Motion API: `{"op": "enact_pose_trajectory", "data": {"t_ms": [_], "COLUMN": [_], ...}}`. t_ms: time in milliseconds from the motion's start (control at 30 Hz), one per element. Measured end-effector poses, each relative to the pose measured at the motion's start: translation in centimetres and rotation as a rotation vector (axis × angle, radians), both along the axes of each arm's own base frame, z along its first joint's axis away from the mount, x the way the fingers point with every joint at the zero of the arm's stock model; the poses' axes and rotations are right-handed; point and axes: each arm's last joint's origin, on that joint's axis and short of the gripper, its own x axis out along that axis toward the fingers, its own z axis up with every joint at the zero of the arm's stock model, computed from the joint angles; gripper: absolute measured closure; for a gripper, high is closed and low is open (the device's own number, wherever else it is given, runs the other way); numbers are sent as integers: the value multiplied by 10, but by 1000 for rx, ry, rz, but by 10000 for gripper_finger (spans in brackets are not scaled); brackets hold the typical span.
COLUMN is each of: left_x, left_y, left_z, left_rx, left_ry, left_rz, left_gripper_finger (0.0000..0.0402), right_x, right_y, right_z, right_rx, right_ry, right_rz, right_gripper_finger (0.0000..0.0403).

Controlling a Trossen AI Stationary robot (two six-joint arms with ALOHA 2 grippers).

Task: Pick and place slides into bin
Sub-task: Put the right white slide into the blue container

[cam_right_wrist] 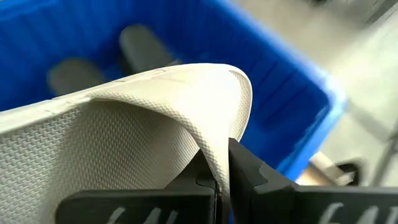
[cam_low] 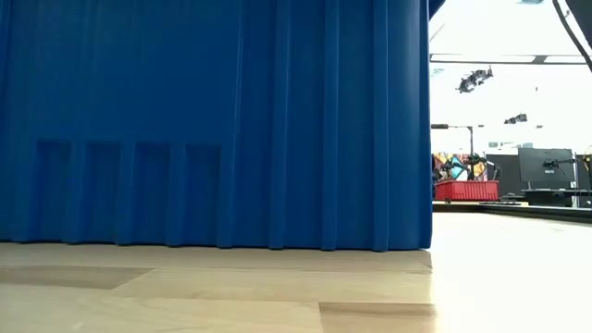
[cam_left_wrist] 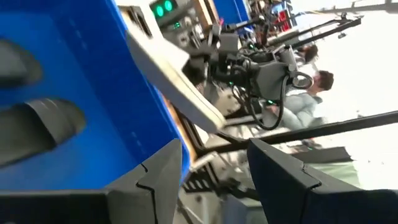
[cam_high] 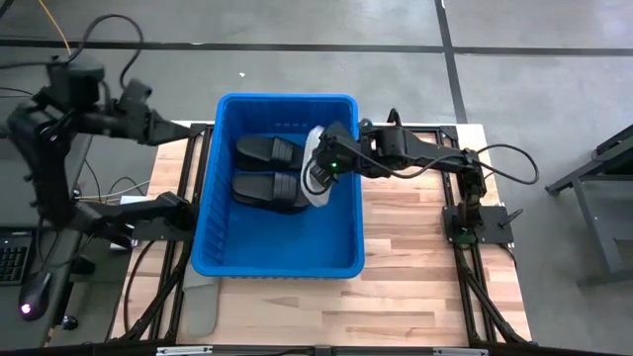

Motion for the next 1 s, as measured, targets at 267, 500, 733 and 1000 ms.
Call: {"op": "enact_pose_trajectory", "data": {"t_ms": [267, 500, 733, 1000], "left_x": [16, 37, 88, 157], "left_y": [34, 55, 43, 2], "left_z": [-5, -12, -17, -18], "left_rx": [-135, -231, -121, -71], "left_ry": [10, 70, 250, 227], "left_rz": [-23, -79, -114, -229], "left_gripper_finger": [229, 229, 229, 229], "right_x": [8, 12, 15, 14], "right_y": [-9, -13, -12, -7], "right_z": [8, 13, 16, 16], "right_rx": [-212, -348, -345, -353], "right_ry": [81, 137, 90, 97], "right_rz": [134, 188, 187, 192], "right_gripper_finger": [403, 403, 403, 403]}}
